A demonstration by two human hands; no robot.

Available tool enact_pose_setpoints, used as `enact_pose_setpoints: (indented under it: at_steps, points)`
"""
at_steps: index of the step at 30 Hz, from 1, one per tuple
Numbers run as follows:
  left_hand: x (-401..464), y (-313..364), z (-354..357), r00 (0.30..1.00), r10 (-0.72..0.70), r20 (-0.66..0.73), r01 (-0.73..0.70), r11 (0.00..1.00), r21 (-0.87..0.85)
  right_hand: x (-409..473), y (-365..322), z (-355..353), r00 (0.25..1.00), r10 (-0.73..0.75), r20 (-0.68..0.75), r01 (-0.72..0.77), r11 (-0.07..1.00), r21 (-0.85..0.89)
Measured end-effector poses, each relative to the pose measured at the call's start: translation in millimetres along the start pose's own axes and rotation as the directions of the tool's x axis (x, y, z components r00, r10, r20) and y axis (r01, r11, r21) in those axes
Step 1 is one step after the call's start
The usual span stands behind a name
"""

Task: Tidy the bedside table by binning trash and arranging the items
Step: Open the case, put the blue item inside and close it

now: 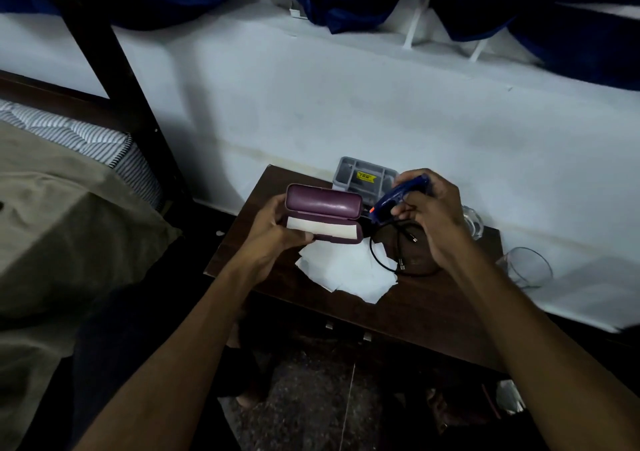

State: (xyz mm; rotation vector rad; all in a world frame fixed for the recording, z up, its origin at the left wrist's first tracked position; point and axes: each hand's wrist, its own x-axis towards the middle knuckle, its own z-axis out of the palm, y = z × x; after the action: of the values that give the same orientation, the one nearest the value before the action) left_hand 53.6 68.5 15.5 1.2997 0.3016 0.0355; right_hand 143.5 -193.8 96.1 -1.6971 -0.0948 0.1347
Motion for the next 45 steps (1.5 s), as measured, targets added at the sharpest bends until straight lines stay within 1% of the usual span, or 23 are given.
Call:
enact_pose_setpoints:
  at_steps: [5, 7, 9, 10, 11, 13, 15, 17, 19, 22, 27, 29, 32, 33, 37, 40, 41, 43, 45]
  points:
    - [-4, 1, 12, 0.997, 0.073, -0.003, -0.073, 0.996, 0.055, -1, -4, 9, 0.987, 0.012, 0.161, -0.001, 0.998, -0.068]
    - [-3, 2, 14, 0.996, 0.088, -0.009, -0.088, 0.994, 0.070, -1, -8, 15, 0.969, 0.027, 0.247, 0.010, 0.989, -0.146]
    - [-3, 2, 17, 0.995, 0.096, -0.010, -0.095, 0.992, 0.078, -2, -12, 22, 0.949, 0.008, 0.315, 0.089, 0.952, -0.292]
    - [-2, 2, 18, 0.995, 0.098, -0.009, -0.097, 0.992, 0.083, -2, -14, 27, 0.943, -0.034, 0.331, 0.170, 0.903, -0.394]
    - [-2, 2, 19, 0.995, 0.101, -0.006, -0.100, 0.991, 0.088, -4, -15, 32, 0.935, -0.092, 0.342, 0.263, 0.826, -0.498]
    - [-1, 1, 22, 0.994, 0.110, 0.007, -0.110, 0.989, 0.095, -7, -16, 44, 0.895, -0.197, 0.401, 0.429, 0.630, -0.647]
    - [0, 1, 24, 0.992, 0.121, 0.022, -0.123, 0.987, 0.105, -10, -14, 56, 0.854, -0.245, 0.459, 0.518, 0.480, -0.708]
    - [0, 1, 25, 0.991, 0.130, 0.037, -0.133, 0.984, 0.117, -12, -10, 65, 0.847, -0.266, 0.460, 0.532, 0.400, -0.747]
    - [1, 1, 25, 0.990, 0.130, 0.049, -0.135, 0.983, 0.123, -13, -6, 70, 0.851, -0.282, 0.443, 0.524, 0.399, -0.752]
    - [1, 1, 23, 0.991, 0.117, 0.064, -0.124, 0.985, 0.122, -12, -2, 73, 0.849, -0.301, 0.435, 0.528, 0.447, -0.722]
    - [1, 3, 21, 0.991, 0.109, 0.073, -0.116, 0.987, 0.107, -7, 1, 73, 0.841, -0.268, 0.470, 0.537, 0.521, -0.664]
    - [0, 4, 21, 0.991, 0.107, 0.074, -0.115, 0.986, 0.117, -6, 0, 74, 0.831, -0.267, 0.487, 0.551, 0.511, -0.660]
    - [1, 6, 20, 0.990, 0.110, 0.083, -0.121, 0.984, 0.133, -6, -1, 75, 0.803, -0.296, 0.517, 0.595, 0.436, -0.675]
    - [1, 6, 20, 0.990, 0.112, 0.083, -0.122, 0.984, 0.132, -6, -1, 75, 0.798, -0.305, 0.519, 0.602, 0.426, -0.676]
    - [1, 7, 20, 0.991, 0.102, 0.083, -0.111, 0.987, 0.117, -4, 1, 76, 0.819, -0.286, 0.496, 0.570, 0.494, -0.656]
    - [-1, 7, 21, 0.990, 0.107, 0.091, -0.118, 0.986, 0.119, -3, 2, 75, 0.829, -0.259, 0.495, 0.553, 0.505, -0.662]
    - [-1, 7, 21, 0.990, 0.111, 0.092, -0.122, 0.986, 0.118, -2, 3, 73, 0.834, -0.255, 0.489, 0.545, 0.517, -0.660]
    - [-2, 7, 21, 0.990, 0.113, 0.086, -0.122, 0.987, 0.107, -2, 2, 68, 0.859, -0.267, 0.436, 0.505, 0.578, -0.641]
    - [-1, 9, 18, 0.992, 0.107, 0.069, -0.113, 0.990, 0.084, -3, -1, 59, 0.887, -0.340, 0.311, 0.461, 0.633, -0.622]
